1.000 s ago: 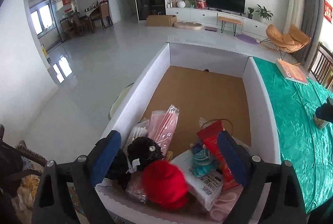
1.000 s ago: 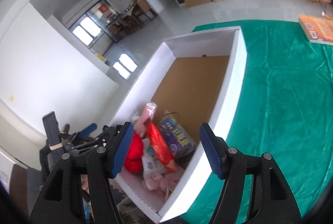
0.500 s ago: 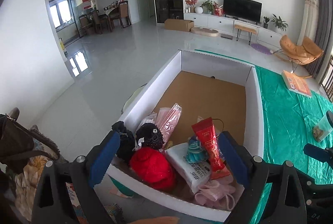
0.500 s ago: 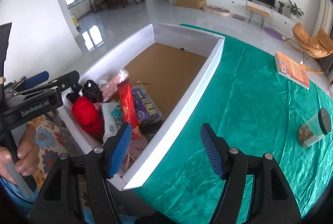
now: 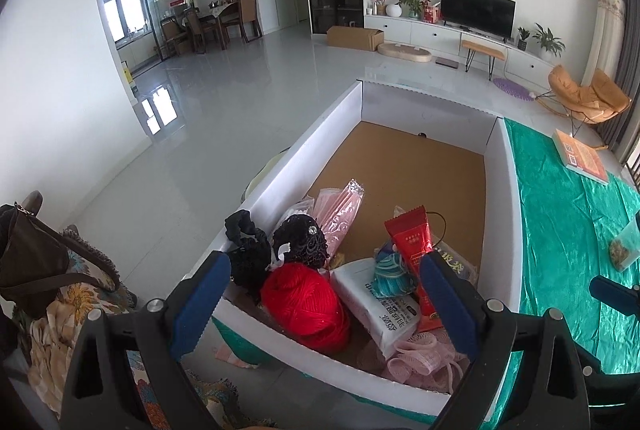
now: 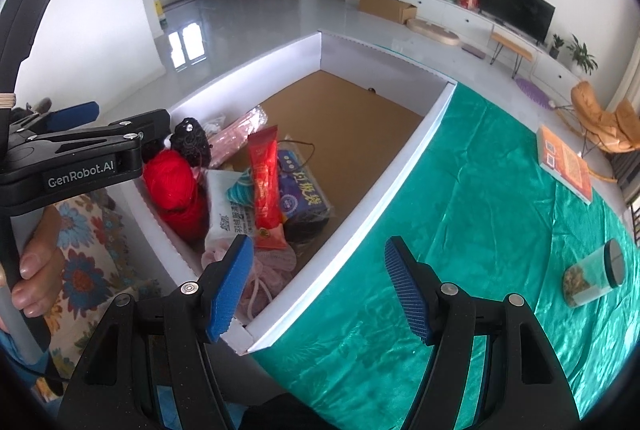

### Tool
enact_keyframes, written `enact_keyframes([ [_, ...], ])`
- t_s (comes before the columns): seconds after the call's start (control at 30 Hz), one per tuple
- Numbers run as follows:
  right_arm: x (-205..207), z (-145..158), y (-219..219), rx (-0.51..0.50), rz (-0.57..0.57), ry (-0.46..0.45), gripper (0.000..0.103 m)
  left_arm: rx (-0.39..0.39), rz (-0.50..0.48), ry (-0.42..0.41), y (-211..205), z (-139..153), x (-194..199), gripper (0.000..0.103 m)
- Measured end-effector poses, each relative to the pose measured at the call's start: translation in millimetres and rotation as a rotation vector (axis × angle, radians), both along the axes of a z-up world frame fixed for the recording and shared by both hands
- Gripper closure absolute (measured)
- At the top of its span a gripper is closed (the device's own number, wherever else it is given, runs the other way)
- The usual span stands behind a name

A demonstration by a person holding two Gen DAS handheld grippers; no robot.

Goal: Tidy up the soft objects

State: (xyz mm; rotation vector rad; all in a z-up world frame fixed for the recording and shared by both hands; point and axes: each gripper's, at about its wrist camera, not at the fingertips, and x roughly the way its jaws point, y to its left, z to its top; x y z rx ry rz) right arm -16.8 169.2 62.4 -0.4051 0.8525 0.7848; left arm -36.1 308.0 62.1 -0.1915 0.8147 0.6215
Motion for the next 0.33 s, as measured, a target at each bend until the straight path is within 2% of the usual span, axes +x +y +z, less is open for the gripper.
enact_keyframes([
  [0.23,-4.2,1.7,-0.4,0.007,0.013,-0.005,0.031,0.026,0.002,-0.002,-4.9,1.1,-2.3,0.008],
  [0.33,-4.7,2.9,-1.2,0.013,0.013,-0.005,0.031,0.038,0.011,-0.025,-5.7,5.2,-6.2,0.004],
])
